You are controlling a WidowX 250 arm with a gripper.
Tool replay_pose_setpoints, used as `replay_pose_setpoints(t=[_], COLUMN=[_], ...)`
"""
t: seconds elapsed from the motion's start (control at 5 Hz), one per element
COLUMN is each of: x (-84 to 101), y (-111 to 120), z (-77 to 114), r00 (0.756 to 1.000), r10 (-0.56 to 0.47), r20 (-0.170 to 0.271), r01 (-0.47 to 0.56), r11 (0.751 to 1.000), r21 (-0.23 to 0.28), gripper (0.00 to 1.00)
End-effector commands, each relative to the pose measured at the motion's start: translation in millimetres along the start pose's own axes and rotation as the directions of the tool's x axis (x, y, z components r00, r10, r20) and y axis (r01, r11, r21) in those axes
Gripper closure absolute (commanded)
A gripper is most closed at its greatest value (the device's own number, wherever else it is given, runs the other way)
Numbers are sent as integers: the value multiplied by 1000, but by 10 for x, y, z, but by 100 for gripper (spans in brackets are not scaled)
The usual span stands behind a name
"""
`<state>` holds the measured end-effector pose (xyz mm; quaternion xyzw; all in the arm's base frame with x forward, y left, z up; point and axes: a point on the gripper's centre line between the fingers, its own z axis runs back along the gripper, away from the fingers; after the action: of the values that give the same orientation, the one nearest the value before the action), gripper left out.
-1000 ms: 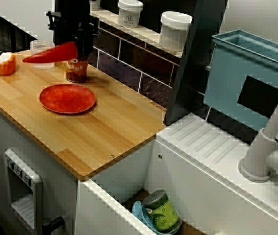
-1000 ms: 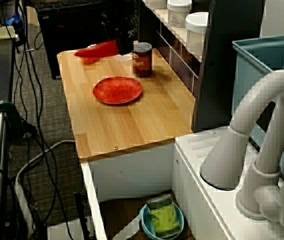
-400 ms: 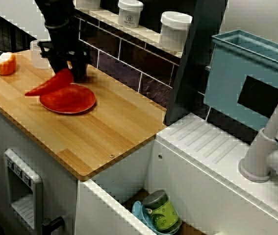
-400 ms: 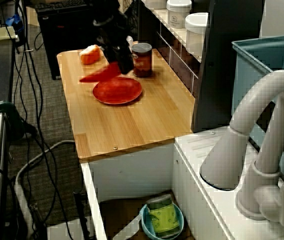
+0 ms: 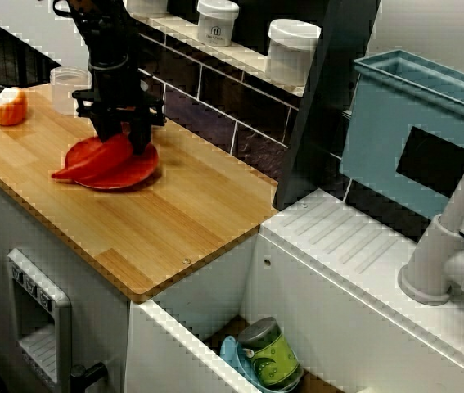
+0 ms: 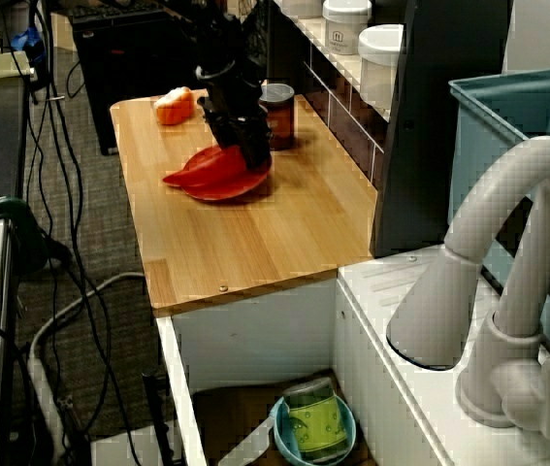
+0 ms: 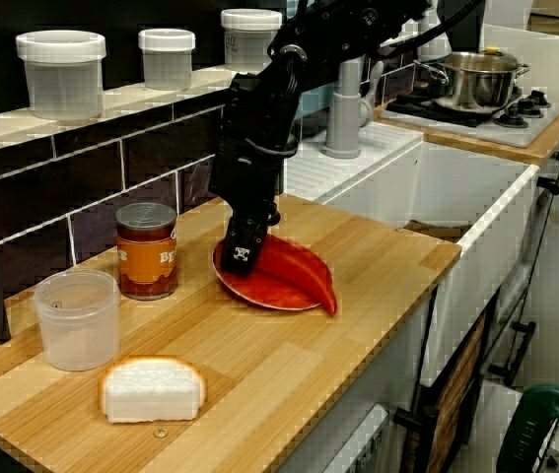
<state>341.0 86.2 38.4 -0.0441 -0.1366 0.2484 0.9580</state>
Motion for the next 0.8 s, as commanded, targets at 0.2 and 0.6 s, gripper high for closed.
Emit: replay_pose_setpoints(t=[0.2, 0.6], x=[220, 252], y=[-5, -20], z=[73, 485], r00=[999, 991], r10=[11, -22], r20=[-45, -130], r01=[-9, 21], r11=[999, 1000], r21=[37, -13], gripper=[0, 0])
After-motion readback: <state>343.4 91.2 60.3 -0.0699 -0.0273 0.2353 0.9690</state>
